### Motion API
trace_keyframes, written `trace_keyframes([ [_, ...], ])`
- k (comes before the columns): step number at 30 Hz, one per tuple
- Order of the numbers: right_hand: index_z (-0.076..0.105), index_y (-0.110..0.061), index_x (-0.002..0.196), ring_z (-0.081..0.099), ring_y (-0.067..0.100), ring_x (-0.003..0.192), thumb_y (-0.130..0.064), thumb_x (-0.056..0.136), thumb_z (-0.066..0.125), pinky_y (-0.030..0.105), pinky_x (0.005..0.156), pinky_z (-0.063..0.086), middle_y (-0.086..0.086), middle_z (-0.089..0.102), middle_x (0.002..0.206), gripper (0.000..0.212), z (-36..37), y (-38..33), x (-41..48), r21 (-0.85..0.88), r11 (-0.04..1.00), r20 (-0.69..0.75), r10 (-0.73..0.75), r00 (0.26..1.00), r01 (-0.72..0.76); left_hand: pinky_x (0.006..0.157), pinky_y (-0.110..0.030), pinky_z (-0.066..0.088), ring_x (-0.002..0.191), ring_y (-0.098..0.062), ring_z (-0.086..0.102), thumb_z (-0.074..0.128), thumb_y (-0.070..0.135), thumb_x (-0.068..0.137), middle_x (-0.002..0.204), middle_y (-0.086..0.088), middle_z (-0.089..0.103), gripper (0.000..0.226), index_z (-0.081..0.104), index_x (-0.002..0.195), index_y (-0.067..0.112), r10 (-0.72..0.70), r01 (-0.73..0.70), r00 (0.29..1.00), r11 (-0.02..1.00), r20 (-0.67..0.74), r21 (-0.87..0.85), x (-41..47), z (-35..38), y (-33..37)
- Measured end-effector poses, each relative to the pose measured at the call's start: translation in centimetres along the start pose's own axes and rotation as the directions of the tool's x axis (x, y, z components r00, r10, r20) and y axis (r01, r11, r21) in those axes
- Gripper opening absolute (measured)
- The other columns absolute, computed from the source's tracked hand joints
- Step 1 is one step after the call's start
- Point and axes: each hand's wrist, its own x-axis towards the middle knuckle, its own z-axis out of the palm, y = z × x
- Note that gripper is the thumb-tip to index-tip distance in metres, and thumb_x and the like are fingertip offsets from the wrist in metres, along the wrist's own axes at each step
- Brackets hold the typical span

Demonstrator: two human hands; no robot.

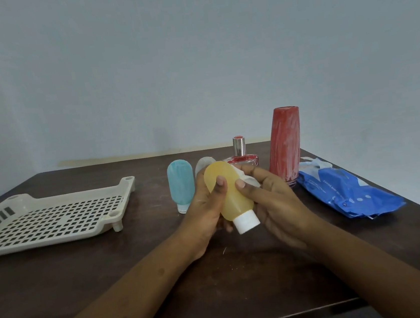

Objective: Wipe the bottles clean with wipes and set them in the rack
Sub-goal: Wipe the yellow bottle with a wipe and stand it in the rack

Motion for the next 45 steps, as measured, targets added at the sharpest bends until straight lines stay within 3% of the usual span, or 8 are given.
trace_keyframes([
  [5,0.052,-0.017,0.125,0.066,0.031,0.094,-0.018,0.072,0.071,0.046,0.068,0.056,0.015,0.059,0.119,0.057,0.3,0.0,-0.3,-0.163,0.986,0.068,0.032,0.997,-0.021,0.058,-0.023,0.055,0.100,-0.015,0.060,0.043,0.099,0.036,0.115,0.006,0.055,0.115,0.025,0.135,0.042,0.083,-0.078,0.996,0.992,-0.045,0.097,0.1,0.0,-0.3],
  [9,0.057,-0.015,0.119,0.068,0.024,0.092,-0.007,0.070,0.077,0.038,0.067,0.057,0.008,0.066,0.108,0.053,0.3,0.2,-0.3,-0.281,0.955,0.001,-0.098,0.995,0.094,0.059,-0.021,0.055,0.099,-0.012,0.059,0.042,0.068,0.078,0.112,0.008,0.051,0.043,0.035,0.116,0.048,0.161,-0.157,0.984,0.986,-0.080,0.055,-0.1,0.2,0.0],
  [15,0.058,-0.025,0.119,0.059,0.000,0.099,-0.018,0.070,0.081,0.019,0.076,0.052,-0.013,0.063,0.108,0.055,-0.6,1.1,0.1,-0.812,0.522,-0.005,-0.451,0.893,0.259,0.062,-0.018,0.054,0.082,-0.006,0.063,0.040,0.059,0.070,0.117,0.006,0.050,0.077,0.020,0.142,0.042,0.165,-0.165,0.986,0.986,-0.025,-0.001,-0.1,0.4,0.1],
  [19,0.051,-0.027,0.130,0.055,-0.001,0.112,-0.009,0.080,0.072,0.015,0.090,0.047,-0.011,0.060,0.123,0.057,0.3,1.6,-0.2,-0.822,0.401,0.190,-0.476,0.859,0.404,0.067,-0.017,0.054,0.086,0.003,0.067,0.058,0.044,0.069,0.123,0.013,0.046,0.087,0.011,0.143,0.046,0.217,-0.220,0.974,0.974,-0.061,-0.049,0.0,0.6,0.0],
  [29,0.059,-0.017,0.123,0.055,0.006,0.118,-0.006,0.075,0.076,0.021,0.095,0.046,-0.008,0.062,0.124,0.053,0.4,1.0,-0.5,-0.606,0.638,0.192,-0.461,0.867,0.474,0.071,-0.022,0.055,0.102,-0.002,0.066,0.068,0.080,0.047,0.146,0.002,0.035,0.120,0.002,0.143,0.056,0.242,-0.246,0.966,0.968,-0.087,-0.042,0.4,-0.4,0.1],
  [35,0.064,-0.013,0.117,0.058,0.008,0.116,-0.007,0.076,0.074,0.023,0.092,0.049,-0.006,0.066,0.119,0.042,0.4,0.8,-0.6,-0.584,0.643,0.187,-0.486,0.853,0.495,0.071,-0.027,0.058,0.099,-0.004,0.065,0.061,0.064,0.058,0.153,-0.001,0.029,0.104,0.004,0.144,0.055,0.246,-0.257,0.958,0.964,-0.145,-0.064,0.6,-0.6,0.1],
  [40,0.071,-0.011,0.105,0.061,0.004,0.109,-0.009,0.079,0.071,0.020,0.089,0.049,-0.003,0.068,0.113,0.026,-0.1,0.9,-0.6,-0.673,0.484,0.252,-0.561,0.789,0.559,0.092,-0.056,0.050,0.104,-0.020,0.068,0.063,0.082,0.053,0.106,0.000,0.073,0.102,0.007,0.136,0.063,0.216,-0.259,0.942,0.954,-0.256,-0.148,1.4,-1.1,0.3],
  [45,0.074,-0.014,0.096,0.058,0.003,0.111,-0.012,0.082,0.066,0.018,0.096,0.043,-0.003,0.068,0.109,0.016,0.1,1.5,-0.5,-0.750,0.184,0.459,-0.547,0.700,0.636,0.092,-0.053,0.051,0.101,-0.031,0.066,0.052,0.079,0.062,0.118,-0.014,0.066,0.085,0.030,0.137,0.046,0.125,-0.206,0.956,0.931,-0.265,-0.302,1.8,-1.8,0.8],
])
